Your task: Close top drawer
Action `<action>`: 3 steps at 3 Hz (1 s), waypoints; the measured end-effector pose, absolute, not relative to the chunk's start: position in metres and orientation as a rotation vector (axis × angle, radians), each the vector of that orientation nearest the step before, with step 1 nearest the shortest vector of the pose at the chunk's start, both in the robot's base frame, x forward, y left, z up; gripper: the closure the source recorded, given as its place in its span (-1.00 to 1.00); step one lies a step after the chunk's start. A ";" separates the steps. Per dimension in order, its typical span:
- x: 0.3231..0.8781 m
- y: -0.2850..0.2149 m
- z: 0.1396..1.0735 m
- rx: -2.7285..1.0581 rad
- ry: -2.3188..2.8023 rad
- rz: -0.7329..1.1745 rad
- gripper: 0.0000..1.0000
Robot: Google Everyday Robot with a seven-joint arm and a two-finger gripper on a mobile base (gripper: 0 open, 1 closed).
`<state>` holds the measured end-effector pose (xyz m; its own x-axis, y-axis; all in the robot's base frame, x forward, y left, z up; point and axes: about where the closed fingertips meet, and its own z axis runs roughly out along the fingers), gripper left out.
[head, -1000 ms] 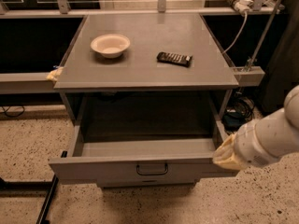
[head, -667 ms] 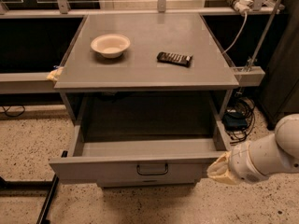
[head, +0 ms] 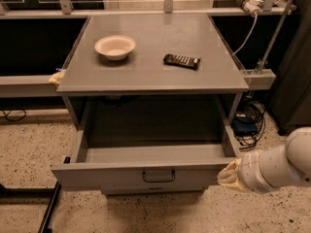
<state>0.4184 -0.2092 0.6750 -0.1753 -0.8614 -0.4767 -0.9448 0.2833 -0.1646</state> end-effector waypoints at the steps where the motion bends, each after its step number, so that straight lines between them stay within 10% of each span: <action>1: 0.432 -0.213 0.671 -1.686 1.922 0.017 1.00; 3: 0.474 -0.212 0.680 -1.700 1.685 -0.171 1.00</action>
Offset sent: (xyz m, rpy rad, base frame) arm 0.0593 -0.0073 0.0063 -0.1368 -0.5036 0.1479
